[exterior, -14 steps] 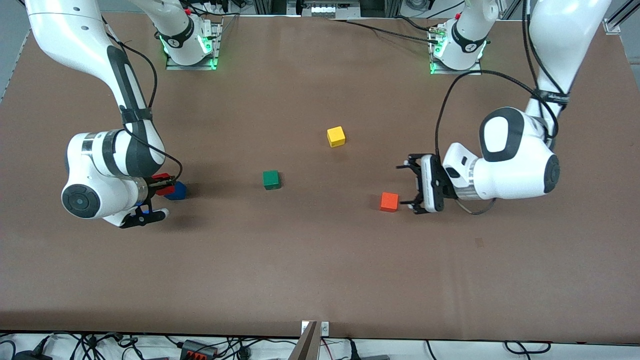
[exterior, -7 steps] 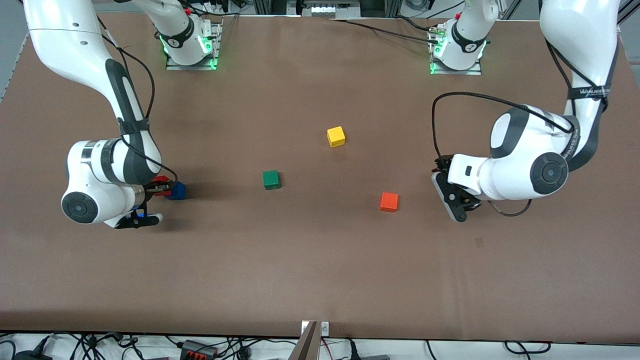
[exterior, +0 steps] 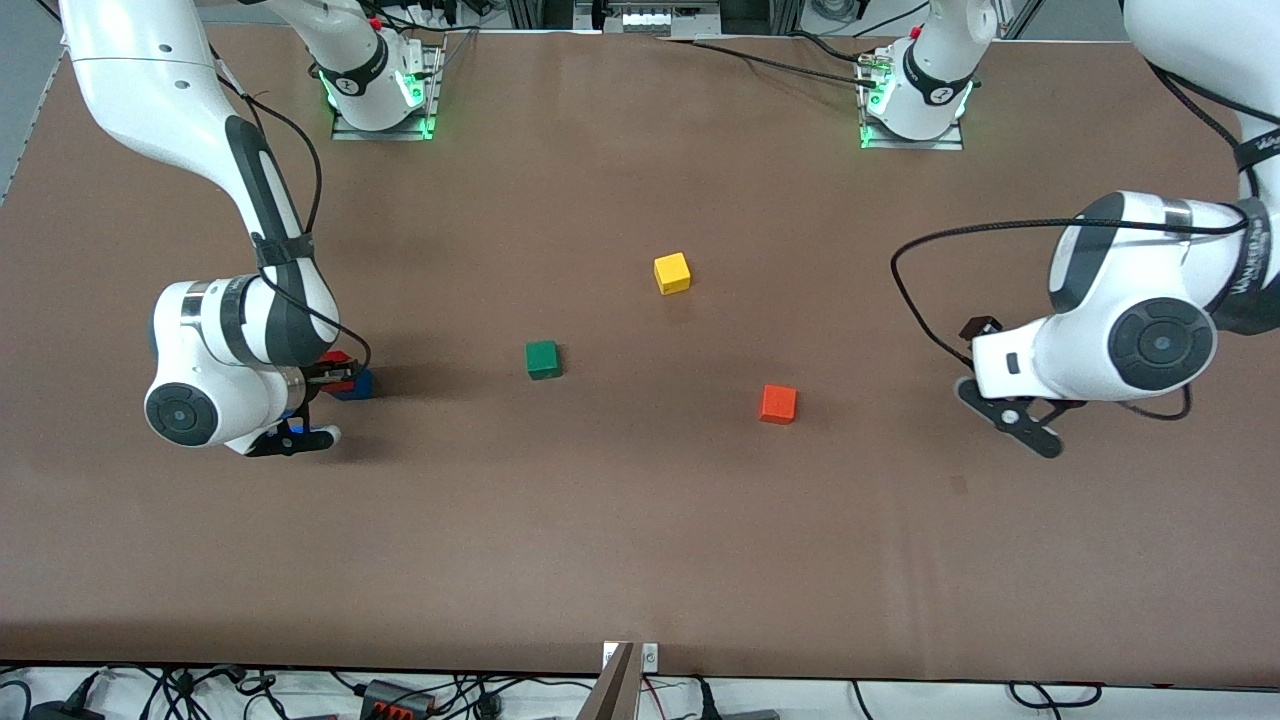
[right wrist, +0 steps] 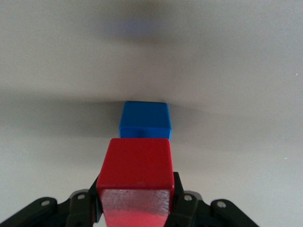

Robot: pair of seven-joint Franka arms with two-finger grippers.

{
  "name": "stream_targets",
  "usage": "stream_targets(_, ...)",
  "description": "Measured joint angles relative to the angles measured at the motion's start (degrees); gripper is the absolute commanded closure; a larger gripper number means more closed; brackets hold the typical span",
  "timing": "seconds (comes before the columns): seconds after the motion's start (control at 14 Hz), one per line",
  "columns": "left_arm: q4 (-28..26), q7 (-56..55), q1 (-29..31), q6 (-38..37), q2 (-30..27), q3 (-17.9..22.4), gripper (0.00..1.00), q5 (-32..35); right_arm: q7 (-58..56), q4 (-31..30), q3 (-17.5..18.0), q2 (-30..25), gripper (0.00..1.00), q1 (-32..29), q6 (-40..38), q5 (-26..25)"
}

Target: Pass red block to right arm, stack on blue

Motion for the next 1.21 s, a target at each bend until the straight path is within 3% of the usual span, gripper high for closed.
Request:
stream_targets(0.14,2.4,-6.0,0.1,-1.9,-0.8,-0.1,0.0,0.0,0.0,-0.1,0.0,0.1,1.0,0.0,0.0,0.0)
stream_targets(0.5,8.3,-8.9,0.6,-6.2,-3.1,1.0,0.0,-1.3,0.1,-0.6,0.0,0.3,1.0,0.0,0.3,0.0)
stream_targets(0.71,8.8,-9.3,-1.0,-4.5,-7.1,9.3,0.0,-9.4,0.2,-2.0,0.0,0.4,1.0,0.0,1.8,0.0)
stream_targets(0.79,7.5,-9.1,-1.8,-2.4,-9.2,12.9,0.0,-12.3,0.2,-2.1,0.0,0.3,0.74,0.0,1.8,0.0)
stream_targets(0.86,5.2,-9.0,-2.6,0.2,-11.6,15.8,0.0,-13.9,0.2,-2.1,0.0,0.3,0.07,0.0,1.8,0.0)
stream_targets(0.93,2.2,-9.0,-3.5,2.8,-14.2,17.8,0.0,-14.4,0.5,-2.1,0.0,0.3,0.0,0.0,1.8,0.0)
stream_targets(1.21,-10.9,-9.2,-6.8,9.3,-24.4,21.4,0.0,-14.6,2.8,-1.6,0.0,-0.4,0.0,0.1,1.0,0.0)
